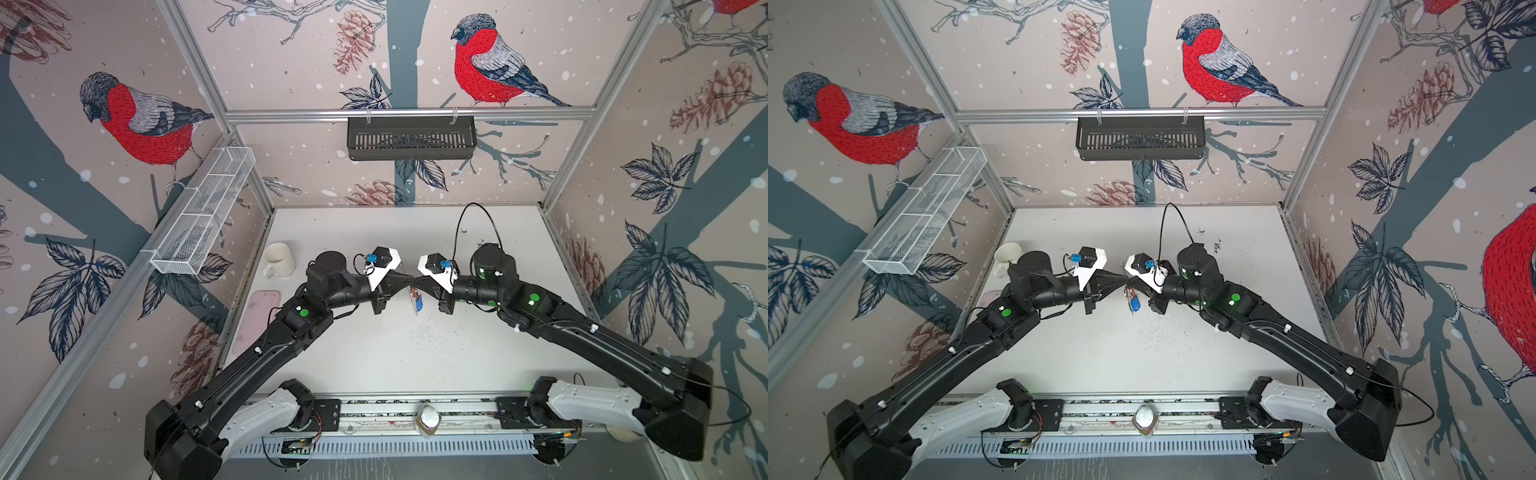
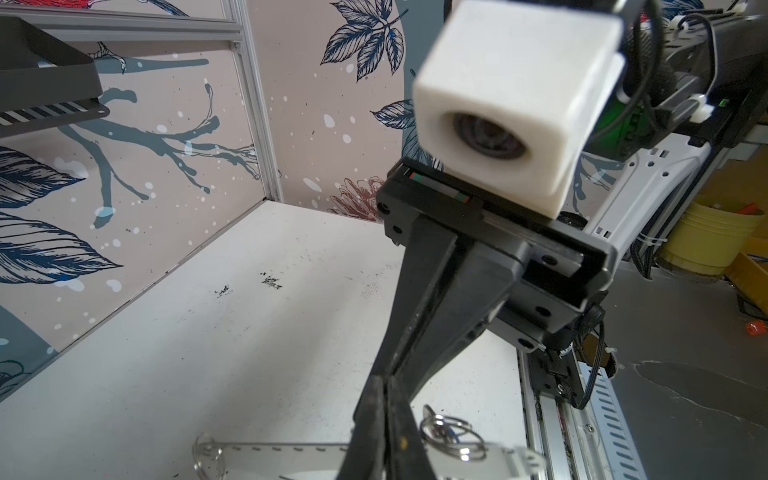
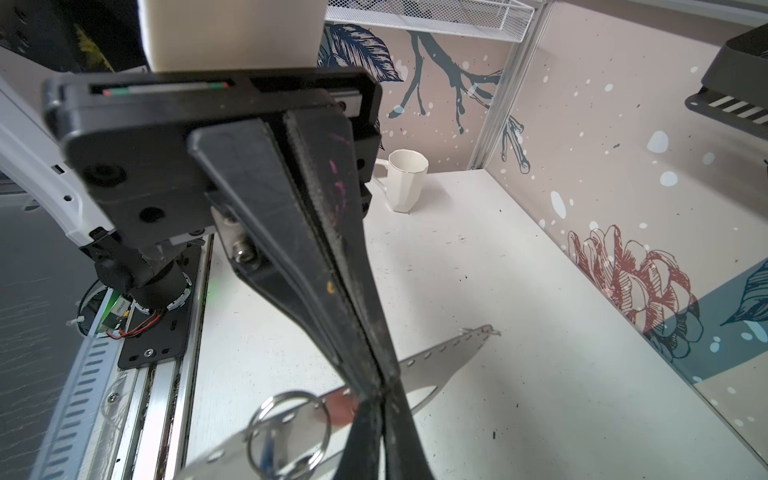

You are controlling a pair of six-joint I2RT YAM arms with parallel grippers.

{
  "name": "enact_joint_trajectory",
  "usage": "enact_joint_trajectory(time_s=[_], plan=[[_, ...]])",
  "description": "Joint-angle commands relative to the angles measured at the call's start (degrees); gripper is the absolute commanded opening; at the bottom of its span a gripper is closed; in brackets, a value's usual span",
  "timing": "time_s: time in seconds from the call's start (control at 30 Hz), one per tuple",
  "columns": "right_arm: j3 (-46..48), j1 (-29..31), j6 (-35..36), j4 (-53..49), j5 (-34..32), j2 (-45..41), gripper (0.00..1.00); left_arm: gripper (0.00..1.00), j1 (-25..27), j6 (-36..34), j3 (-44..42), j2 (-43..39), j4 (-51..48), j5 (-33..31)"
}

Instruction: Put the keys on the keyring

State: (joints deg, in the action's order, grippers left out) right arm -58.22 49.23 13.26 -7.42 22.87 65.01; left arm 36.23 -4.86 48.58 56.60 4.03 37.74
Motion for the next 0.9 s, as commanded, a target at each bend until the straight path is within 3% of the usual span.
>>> enact_joint_trajectory(time_s=[0.0,0.57,0.73,0.87], plan=[[0.01,0.15,-0.02,2.32,0.99,-0.74,0.00,0.00,0.06,1.08,-0.87,-0.31,4.54,-1.43],[0.99,0.08,-1.30,4.31,-0.38,-1.65,0.00,0.00,0.14,4.84,-4.55,-0.69,13.98,-2.37],[2.03,0.07,-1.80,5.12,-0.99,-2.37,0.16,0.00,0.09,6.28,-6.17,-1.56,17.86,-4.25],[3.25,-0.02,-2.40,5.85,-1.05,-3.13,0.21,0.00,0.16,7.40,-7.27,-2.02,20.45,-5.03]])
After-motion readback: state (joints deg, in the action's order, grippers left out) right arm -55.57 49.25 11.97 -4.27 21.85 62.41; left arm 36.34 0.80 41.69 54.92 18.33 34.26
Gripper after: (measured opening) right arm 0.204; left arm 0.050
